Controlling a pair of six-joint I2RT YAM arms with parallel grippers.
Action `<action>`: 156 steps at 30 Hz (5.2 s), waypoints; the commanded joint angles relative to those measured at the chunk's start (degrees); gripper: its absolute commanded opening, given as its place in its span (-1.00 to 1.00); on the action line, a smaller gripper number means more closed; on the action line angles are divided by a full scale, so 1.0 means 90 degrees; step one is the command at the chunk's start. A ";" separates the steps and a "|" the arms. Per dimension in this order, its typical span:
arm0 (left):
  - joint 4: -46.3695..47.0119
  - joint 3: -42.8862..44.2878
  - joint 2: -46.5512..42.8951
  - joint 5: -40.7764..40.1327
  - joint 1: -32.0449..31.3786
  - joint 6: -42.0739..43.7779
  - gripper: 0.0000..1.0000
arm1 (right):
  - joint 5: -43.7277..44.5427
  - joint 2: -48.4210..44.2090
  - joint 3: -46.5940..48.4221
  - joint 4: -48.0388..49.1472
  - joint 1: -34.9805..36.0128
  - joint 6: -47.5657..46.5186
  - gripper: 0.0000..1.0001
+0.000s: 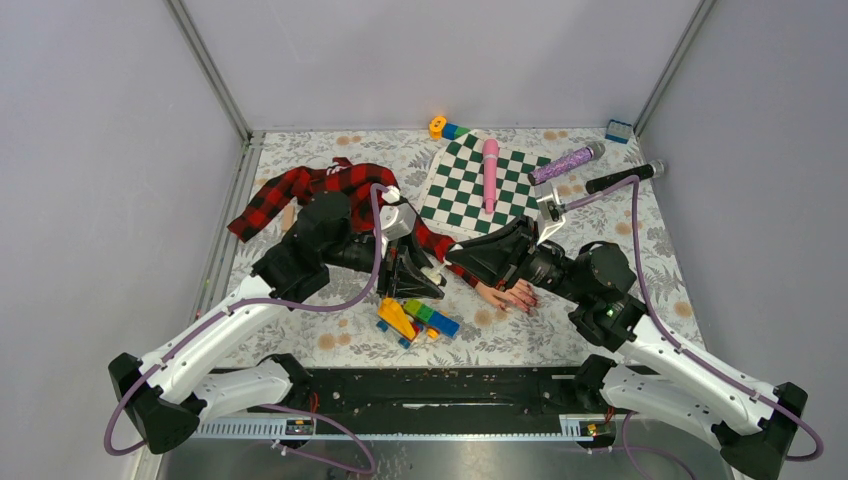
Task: Paint the nails
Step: Close the nail polish bottle, then screw the nail polish bottle.
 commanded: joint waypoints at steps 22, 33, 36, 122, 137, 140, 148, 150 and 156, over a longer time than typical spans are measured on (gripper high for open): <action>0.0410 0.0021 -0.0023 0.0021 -0.0040 -0.0077 -1.00 | -0.0345 0.0159 0.0404 -0.0027 0.0032 -0.0178 -1.00; 0.0408 0.0024 -0.0057 -0.0001 -0.0038 -0.0082 -1.00 | -0.0372 0.0291 0.0545 -0.0404 0.0171 -0.0388 -1.00; 0.0412 0.0013 -0.0089 -0.0138 -0.0038 -0.0087 -1.00 | -0.0416 0.0301 0.0614 -0.0512 0.0239 -0.0465 -1.00; 0.2100 -0.0426 -0.0213 0.0546 0.0069 -0.1375 -1.00 | -0.2321 0.0545 0.1921 -0.1955 -0.0651 -0.1431 0.75; 0.2673 -0.0504 -0.0055 0.0973 0.0067 -0.1940 -1.00 | -0.3420 0.1296 0.1659 0.0226 -0.0599 0.0066 0.31; 0.2697 -0.0513 -0.0057 0.0932 0.0064 -0.1953 -1.00 | -0.3427 0.1336 0.1681 0.0195 -0.0541 0.0026 0.27; 0.2717 -0.0528 -0.0076 0.0868 0.0077 -0.1950 -1.00 | -0.3307 0.1463 0.1905 -0.0629 -0.0333 -0.0515 0.08; 0.2712 -0.0537 -0.0081 0.0840 0.0078 -0.1953 -1.00 | -0.3291 0.1491 0.1913 -0.0679 -0.0319 -0.0546 -0.18; 0.2605 -0.0580 -0.0160 0.0373 0.0161 -0.1897 -1.00 | -0.3215 0.1512 0.1923 -0.0890 -0.0250 -0.0689 -0.94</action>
